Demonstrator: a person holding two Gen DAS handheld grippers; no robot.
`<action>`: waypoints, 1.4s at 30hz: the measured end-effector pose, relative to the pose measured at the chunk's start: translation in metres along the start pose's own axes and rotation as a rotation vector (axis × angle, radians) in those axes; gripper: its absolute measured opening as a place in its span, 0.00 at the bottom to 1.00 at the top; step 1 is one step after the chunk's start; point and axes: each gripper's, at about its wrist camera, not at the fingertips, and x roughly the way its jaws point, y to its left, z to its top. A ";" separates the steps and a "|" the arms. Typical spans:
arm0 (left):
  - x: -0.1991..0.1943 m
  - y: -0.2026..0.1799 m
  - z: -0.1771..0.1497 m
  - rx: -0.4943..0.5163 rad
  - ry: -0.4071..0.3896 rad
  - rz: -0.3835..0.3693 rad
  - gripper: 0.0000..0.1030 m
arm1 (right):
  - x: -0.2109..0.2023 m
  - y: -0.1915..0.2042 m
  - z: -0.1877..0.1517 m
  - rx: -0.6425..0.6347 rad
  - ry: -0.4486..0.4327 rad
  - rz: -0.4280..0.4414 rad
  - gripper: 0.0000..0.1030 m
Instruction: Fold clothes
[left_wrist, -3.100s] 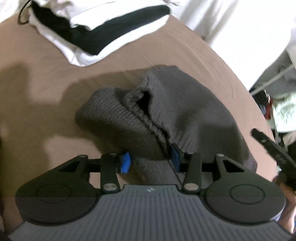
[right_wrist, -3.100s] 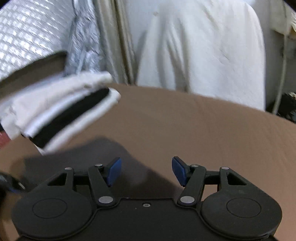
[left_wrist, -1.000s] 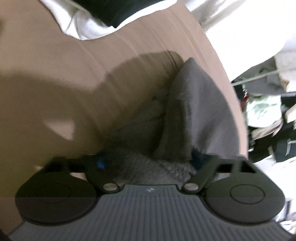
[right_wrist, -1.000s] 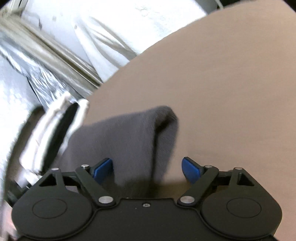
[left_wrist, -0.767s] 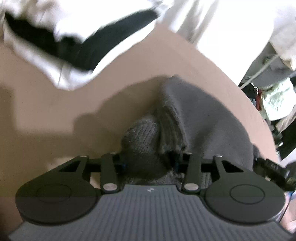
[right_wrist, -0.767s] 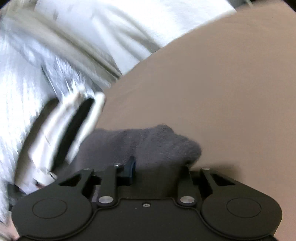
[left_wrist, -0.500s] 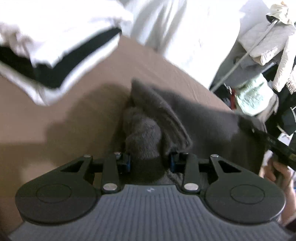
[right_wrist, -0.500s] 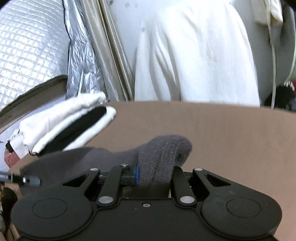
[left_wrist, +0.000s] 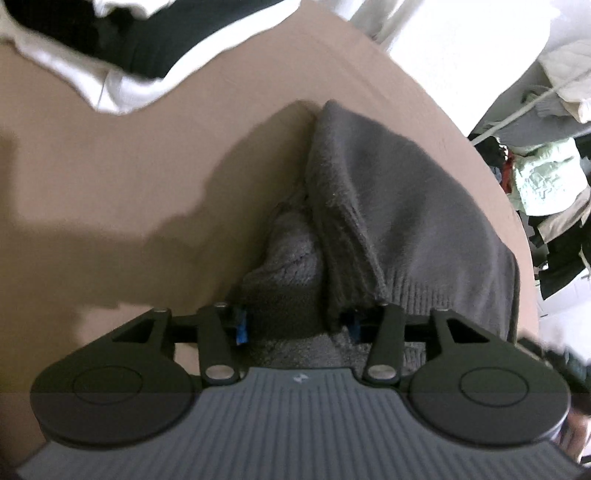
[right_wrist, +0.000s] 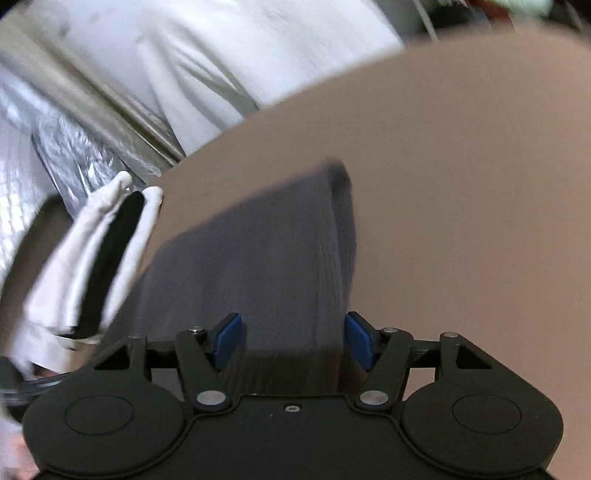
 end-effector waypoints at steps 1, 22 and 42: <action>0.001 0.001 0.000 -0.009 0.002 -0.006 0.46 | -0.004 -0.004 -0.011 0.047 0.023 0.005 0.68; -0.002 0.010 -0.002 -0.045 0.006 -0.032 0.47 | 0.015 -0.023 -0.089 0.235 0.102 0.133 0.69; 0.020 0.017 0.002 -0.052 0.039 -0.087 0.63 | 0.021 -0.057 -0.099 0.475 -0.036 0.249 0.86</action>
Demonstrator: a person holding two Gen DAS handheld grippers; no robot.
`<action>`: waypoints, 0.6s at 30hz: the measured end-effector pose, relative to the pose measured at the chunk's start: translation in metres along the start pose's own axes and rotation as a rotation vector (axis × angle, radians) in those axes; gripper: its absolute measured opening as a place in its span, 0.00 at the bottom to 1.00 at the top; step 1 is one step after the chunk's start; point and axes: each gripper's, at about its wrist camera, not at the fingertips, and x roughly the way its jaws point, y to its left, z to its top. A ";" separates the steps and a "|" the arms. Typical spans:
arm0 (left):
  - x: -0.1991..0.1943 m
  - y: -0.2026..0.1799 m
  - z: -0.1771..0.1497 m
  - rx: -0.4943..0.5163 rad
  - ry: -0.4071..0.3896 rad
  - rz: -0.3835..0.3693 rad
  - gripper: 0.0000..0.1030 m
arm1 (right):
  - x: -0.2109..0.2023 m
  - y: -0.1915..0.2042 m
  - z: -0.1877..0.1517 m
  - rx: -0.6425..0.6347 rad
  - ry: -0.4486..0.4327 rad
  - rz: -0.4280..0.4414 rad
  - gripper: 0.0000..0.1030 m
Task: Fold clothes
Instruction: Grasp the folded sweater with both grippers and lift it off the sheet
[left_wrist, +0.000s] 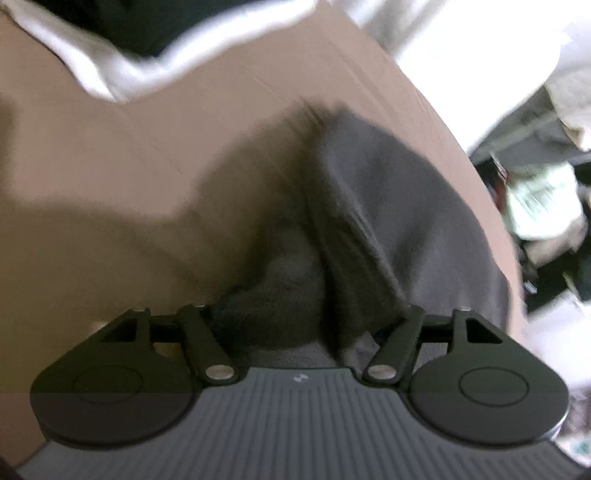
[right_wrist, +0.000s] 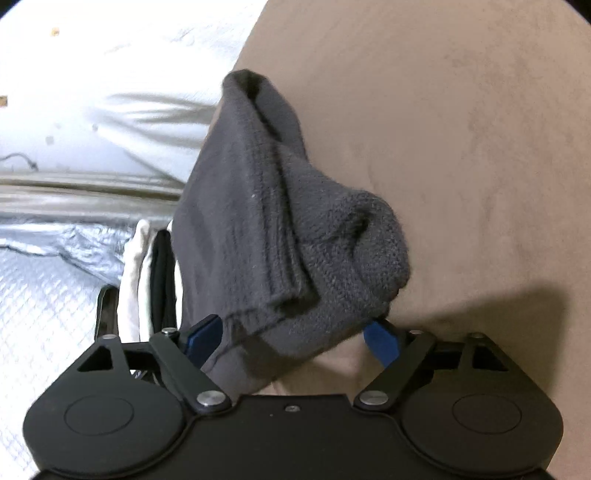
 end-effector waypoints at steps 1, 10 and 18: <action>0.001 0.001 -0.001 0.006 0.003 -0.008 0.51 | 0.004 0.001 0.007 0.032 -0.001 -0.012 0.88; -0.033 -0.026 -0.020 0.075 0.017 -0.208 0.34 | -0.006 0.090 0.038 -0.487 -0.213 -0.142 0.45; -0.011 -0.078 -0.062 0.349 0.143 -0.014 0.41 | -0.038 0.095 0.051 -0.650 -0.340 -0.369 0.39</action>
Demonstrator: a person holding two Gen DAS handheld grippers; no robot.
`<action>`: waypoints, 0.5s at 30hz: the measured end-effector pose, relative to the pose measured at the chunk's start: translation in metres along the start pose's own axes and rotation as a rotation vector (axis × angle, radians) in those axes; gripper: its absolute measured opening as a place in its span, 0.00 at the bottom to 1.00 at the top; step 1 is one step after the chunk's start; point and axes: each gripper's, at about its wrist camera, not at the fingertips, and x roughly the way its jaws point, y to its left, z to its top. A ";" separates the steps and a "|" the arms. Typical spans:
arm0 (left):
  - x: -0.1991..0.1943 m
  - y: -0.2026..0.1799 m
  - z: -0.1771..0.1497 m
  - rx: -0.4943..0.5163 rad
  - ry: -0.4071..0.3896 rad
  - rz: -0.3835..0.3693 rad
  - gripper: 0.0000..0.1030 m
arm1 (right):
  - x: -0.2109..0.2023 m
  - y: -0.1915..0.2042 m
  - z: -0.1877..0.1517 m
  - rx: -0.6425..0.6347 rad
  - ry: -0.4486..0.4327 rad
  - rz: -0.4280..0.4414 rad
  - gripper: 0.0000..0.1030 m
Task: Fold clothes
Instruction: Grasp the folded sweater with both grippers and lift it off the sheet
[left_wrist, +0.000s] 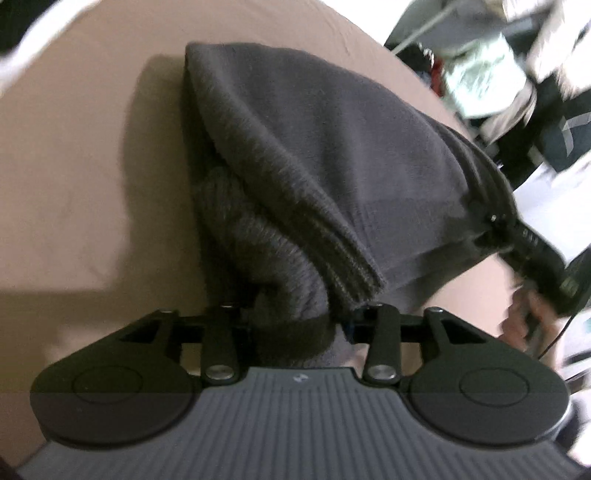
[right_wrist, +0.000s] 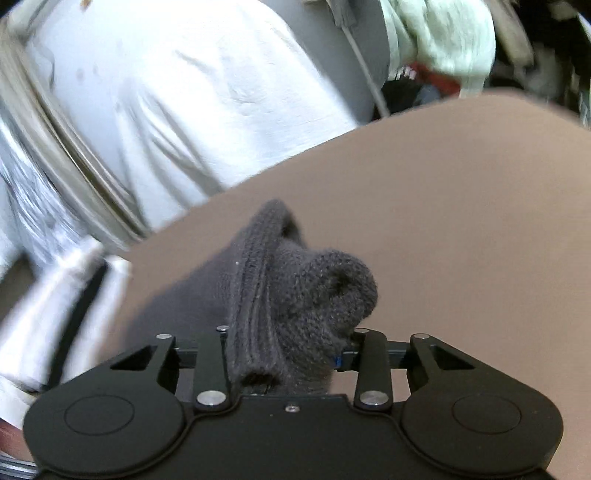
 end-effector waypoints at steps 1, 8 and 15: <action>-0.007 -0.002 0.001 0.025 -0.034 0.002 0.42 | 0.005 -0.001 -0.003 -0.033 0.003 -0.029 0.38; -0.057 0.045 0.009 -0.130 -0.212 -0.204 0.48 | 0.022 -0.004 -0.003 -0.082 0.027 -0.067 0.38; -0.048 0.073 0.010 -0.305 -0.265 -0.098 0.75 | 0.018 0.003 -0.009 -0.133 0.018 -0.065 0.38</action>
